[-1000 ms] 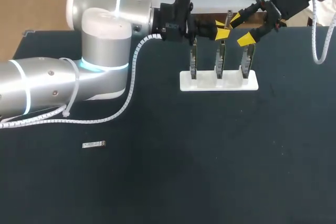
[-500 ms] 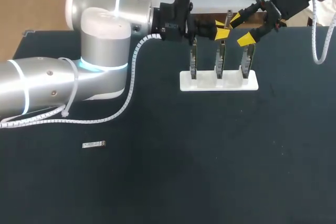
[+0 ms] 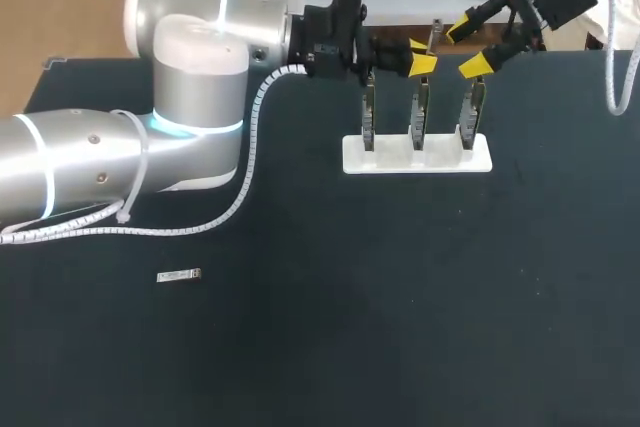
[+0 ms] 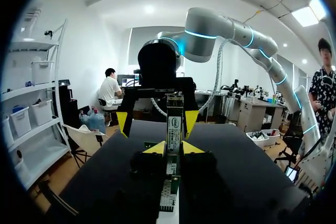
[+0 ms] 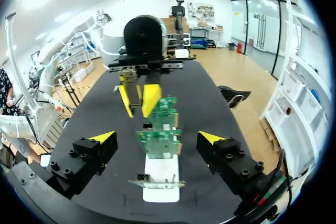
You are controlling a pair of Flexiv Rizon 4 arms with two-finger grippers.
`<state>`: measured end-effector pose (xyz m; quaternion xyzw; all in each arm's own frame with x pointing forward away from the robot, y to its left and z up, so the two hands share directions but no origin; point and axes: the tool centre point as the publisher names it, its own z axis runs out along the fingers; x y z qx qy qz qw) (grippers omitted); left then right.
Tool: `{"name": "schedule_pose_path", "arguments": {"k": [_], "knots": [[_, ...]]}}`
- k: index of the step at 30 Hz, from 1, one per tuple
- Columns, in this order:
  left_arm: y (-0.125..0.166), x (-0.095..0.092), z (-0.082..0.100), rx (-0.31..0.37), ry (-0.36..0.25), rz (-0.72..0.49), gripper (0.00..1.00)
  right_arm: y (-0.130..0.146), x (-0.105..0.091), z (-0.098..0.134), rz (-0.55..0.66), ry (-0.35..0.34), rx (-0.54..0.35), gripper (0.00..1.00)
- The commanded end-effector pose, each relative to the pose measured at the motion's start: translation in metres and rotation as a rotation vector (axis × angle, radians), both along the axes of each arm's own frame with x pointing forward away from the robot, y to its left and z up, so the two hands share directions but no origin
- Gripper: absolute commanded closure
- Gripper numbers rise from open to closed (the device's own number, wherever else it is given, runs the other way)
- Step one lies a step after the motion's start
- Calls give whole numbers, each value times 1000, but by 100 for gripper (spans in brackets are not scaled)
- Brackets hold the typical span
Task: Pick up the optical module with the left hand, and insert it into the network port with the right hand.
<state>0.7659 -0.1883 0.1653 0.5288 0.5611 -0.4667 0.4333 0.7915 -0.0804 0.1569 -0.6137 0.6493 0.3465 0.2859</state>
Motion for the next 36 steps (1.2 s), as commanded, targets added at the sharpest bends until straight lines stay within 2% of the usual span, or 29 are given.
{"name": "schedule_pose_path", "arguments": {"k": [1,3,16,23,32,36], "knots": [[0,-2,0,0,-1,5,100,-6,-1,13,-8,-25,8,0],[0,-2,0,0,-1,5,100,-8,-1,19,-7,-45,-1,0],[0,-2,0,0,-1,5,100,-9,-27,51,3,-31,77,0],[0,-2,0,0,-1,5,100,0,-39,53,3,-22,103,0],[0,-2,0,0,-1,5,100,16,-34,49,-3,-32,115,0],[0,-2,0,0,-1,5,100,23,-25,49,-9,-47,123,0]]}}
